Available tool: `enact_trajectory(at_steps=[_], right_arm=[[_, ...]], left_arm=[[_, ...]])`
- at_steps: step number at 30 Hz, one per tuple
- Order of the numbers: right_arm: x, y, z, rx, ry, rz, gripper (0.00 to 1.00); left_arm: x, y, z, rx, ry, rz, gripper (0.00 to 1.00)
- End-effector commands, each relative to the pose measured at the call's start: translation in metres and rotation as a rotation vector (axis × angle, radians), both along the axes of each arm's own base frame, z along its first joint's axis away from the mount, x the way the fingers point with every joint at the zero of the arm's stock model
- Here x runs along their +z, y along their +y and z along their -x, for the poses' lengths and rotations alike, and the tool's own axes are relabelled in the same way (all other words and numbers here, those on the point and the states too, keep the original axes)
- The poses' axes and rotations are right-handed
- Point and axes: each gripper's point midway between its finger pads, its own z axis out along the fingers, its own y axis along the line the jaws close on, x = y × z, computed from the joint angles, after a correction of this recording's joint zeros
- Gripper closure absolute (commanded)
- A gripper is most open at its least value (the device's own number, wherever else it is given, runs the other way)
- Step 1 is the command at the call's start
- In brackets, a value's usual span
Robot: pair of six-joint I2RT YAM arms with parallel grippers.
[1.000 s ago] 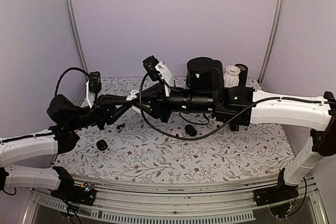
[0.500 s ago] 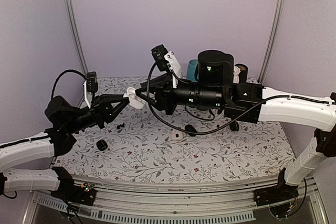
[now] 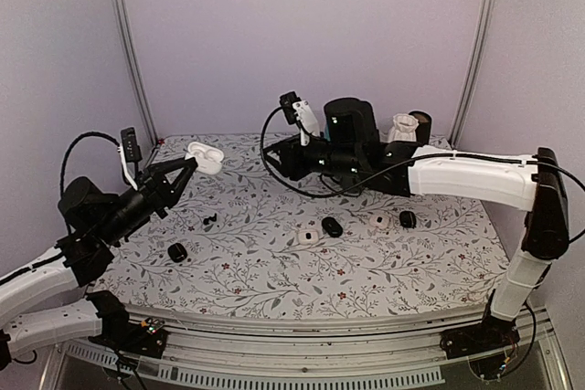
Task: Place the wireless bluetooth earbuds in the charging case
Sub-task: Move the right earbud to the center of the board.
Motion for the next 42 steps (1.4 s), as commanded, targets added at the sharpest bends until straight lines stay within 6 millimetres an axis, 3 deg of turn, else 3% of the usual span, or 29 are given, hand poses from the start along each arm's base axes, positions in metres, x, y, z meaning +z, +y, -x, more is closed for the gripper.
enact_trajectory(at_steps=[1,9,14,15,16,17,28,42], right_arm=[[-0.05,0.017,-0.029,-0.032,0.061,0.054,0.66],[-0.128,0.054,-0.07,-0.026,0.104,0.146,0.67],[-0.169,0.071,-0.089,-0.023,0.124,0.175,0.67],[-0.169,0.075,-0.094,-0.025,0.12,0.169,0.67],[-0.19,0.077,-0.097,-0.025,0.137,0.191,0.67],[-0.197,0.08,-0.1,-0.025,0.145,0.196,0.66],[-0.253,0.095,-0.121,-0.043,0.202,0.21,0.66],[-0.291,0.099,-0.121,-0.03,0.251,0.256,0.66]], left_arm=[[-0.004,0.012,-0.006,0.072,0.014,-0.036,1.0],[0.001,0.014,-0.003,0.077,0.01,-0.066,1.0],[0.002,0.018,-0.001,0.086,0.009,-0.067,1.0],[0.003,0.018,-0.001,0.087,0.008,-0.066,1.0],[0.003,0.018,0.0,0.086,0.009,-0.067,1.0],[0.003,0.019,0.0,0.086,0.01,-0.066,1.0],[0.002,0.019,-0.001,0.085,0.022,-0.066,1.0],[0.0,0.018,-0.002,0.079,0.031,-0.066,1.0]])
